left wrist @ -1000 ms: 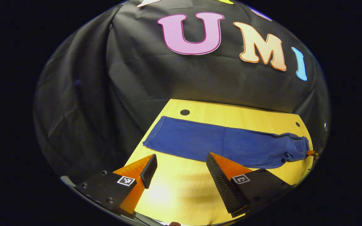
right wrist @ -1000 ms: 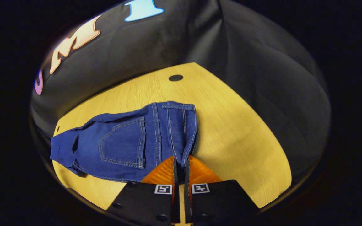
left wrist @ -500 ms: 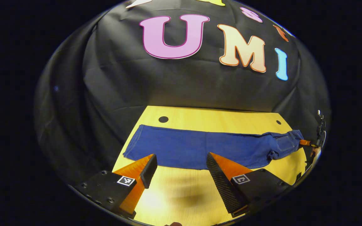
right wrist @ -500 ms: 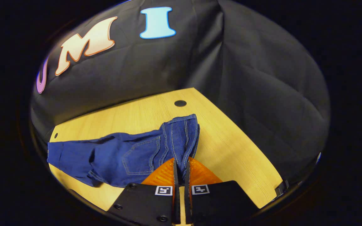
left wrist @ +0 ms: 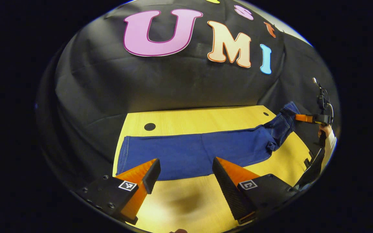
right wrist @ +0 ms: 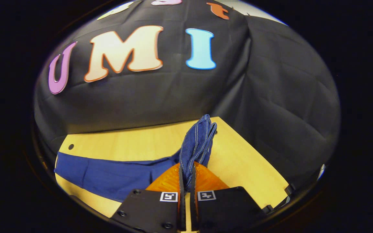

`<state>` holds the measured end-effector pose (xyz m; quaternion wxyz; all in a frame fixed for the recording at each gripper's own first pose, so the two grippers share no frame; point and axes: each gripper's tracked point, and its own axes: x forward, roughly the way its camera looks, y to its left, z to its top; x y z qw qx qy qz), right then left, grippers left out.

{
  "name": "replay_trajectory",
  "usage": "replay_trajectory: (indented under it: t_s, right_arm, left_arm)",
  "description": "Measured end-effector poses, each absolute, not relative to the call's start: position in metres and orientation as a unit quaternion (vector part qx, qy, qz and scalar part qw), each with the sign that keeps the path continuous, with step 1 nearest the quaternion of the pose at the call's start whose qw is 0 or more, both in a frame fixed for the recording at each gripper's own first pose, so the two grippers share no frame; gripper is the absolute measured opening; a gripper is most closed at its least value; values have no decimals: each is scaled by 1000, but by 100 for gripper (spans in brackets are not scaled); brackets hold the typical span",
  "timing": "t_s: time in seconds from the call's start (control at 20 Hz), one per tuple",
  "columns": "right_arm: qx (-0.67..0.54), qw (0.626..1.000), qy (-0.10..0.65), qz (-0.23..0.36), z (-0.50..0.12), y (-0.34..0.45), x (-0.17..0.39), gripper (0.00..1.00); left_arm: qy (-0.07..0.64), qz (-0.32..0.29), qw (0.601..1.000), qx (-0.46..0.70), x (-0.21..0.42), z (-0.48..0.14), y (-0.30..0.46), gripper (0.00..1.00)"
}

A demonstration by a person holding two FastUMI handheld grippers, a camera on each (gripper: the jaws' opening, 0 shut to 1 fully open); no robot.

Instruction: Grasp the waist and the cuffs of the jeans and fold them to make the two legs overlap; first hold the waist and fold one-third of the jeans toward the cuffs, then hold the cuffs and fold the remaining one-third in the same direction to finish folding.

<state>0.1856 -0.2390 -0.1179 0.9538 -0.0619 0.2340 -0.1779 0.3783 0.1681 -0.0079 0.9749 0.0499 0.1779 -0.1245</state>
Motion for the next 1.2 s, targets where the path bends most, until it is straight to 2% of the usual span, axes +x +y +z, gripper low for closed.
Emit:
replay_trajectory:
  t_s: [0.05, 0.1, 0.35, 0.55, 0.7, 0.85, 0.9, 1.05, 1.1, 1.2]
  right_arm:
    - [-69, 955, 234, -169, -118, -235, 184, 5]
    - [-78, 956, 236, -157, -120, -234, 181, 7]
    - [-87, 960, 247, -96, -119, -208, 183, 7]
    - [-85, 963, 253, -47, -112, -153, 181, 7]
    - [-67, 955, 288, 1, -136, -118, 177, 5]
    - [-44, 942, 330, 48, -176, -76, 171, 7]
    - [-39, 936, 344, 56, -185, -73, 165, 5]
    - [-50, 926, 370, 60, -208, -67, 161, 7]
    - [-55, 922, 378, 62, -213, -68, 162, 4]
    - [-66, 918, 385, 66, -220, -71, 161, 7]
  left_arm:
    - [177, -127, 975, 49, 380, -9, 173, 98]
    - [176, -128, 975, 47, 383, -11, 180, 98]
    - [189, -110, 975, 26, 393, -33, 217, 99]
    - [197, -99, 975, 7, 398, -48, 235, 99]
    - [205, -90, 975, -3, 403, -59, 246, 99]
    - [205, -82, 975, -6, 408, -62, 251, 99]
    - [205, -77, 976, -5, 409, -63, 255, 99]
    - [197, -65, 978, -8, 414, -63, 266, 99]
    - [196, -59, 979, -9, 416, -65, 270, 99]
    - [197, -43, 979, -12, 422, -70, 285, 99]
